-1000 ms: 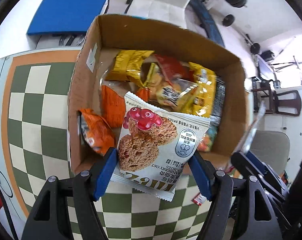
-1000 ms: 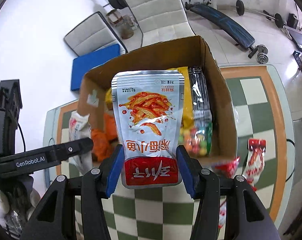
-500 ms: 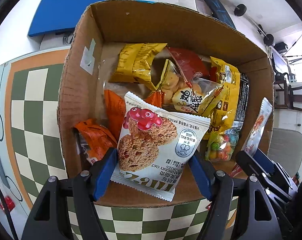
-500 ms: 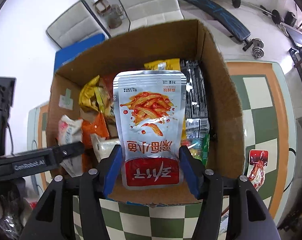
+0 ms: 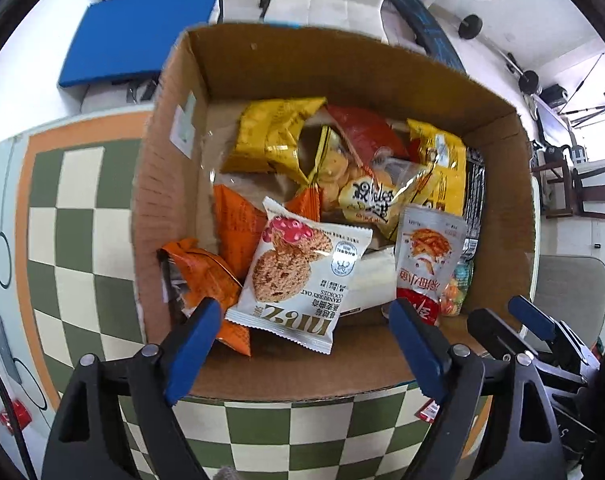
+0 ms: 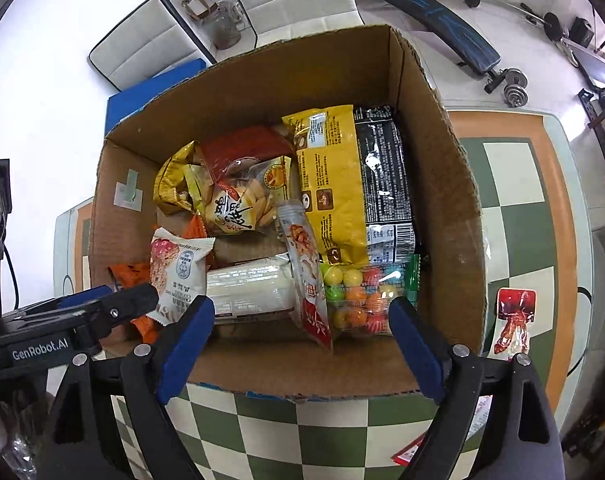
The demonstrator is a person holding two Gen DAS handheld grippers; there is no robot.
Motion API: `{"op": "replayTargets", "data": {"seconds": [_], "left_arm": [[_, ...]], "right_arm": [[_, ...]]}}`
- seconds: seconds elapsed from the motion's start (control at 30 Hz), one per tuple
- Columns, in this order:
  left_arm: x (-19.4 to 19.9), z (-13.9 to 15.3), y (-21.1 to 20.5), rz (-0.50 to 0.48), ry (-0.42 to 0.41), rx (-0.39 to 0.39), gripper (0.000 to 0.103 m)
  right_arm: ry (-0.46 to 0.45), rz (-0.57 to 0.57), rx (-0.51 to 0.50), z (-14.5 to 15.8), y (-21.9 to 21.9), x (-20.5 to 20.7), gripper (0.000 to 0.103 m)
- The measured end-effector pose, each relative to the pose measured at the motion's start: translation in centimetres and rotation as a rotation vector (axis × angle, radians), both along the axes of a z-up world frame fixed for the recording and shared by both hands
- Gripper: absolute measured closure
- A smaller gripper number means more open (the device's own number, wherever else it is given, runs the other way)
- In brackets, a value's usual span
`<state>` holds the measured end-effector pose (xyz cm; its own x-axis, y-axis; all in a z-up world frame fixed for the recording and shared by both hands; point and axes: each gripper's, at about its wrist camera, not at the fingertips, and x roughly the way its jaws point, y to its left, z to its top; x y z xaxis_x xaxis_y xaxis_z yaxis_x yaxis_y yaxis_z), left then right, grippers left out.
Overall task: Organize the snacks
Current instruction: 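Carry both packs over the box and open both tools to drop them inside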
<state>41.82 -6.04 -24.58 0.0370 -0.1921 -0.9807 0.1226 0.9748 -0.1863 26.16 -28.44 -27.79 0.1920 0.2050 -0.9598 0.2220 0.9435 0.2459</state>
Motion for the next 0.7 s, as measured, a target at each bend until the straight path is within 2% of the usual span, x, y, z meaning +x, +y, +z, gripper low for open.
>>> {"op": "replayTargets", "data": {"seconds": [0.17,0.23,0.43,0.6,0.7], "left_arm": [[-0.7,1.9,0.2,-0.002,-0.096,0.038,0.017],[-1.1,2.3,0.2,-0.013,-0.111,0.053,0.016],[-3.2,4.3,0.6,-0.022,-0.179,0.063,0.015],[-7.0,7.5,-0.4,-0.063,-0.329,0.053,0.015],[-10.4,9.0,-2.1,-0.114,-0.438,0.059,0.015]], "right_arm": [[-0.022,0.015,-0.050,1.3,0.4,-0.9,0.010],[-0.041,0.015,-0.063,1.9,0.5,-1.4,0.006],[-0.105,0.031,-0.093,3.8,1.2,-3.0,0.005],[-0.158,-0.002,-0.021,6.1,0.4,-5.8,0.005],[-0.167,-0.027,-0.034,7.0,-0.8,-8.3,0.005]]}}
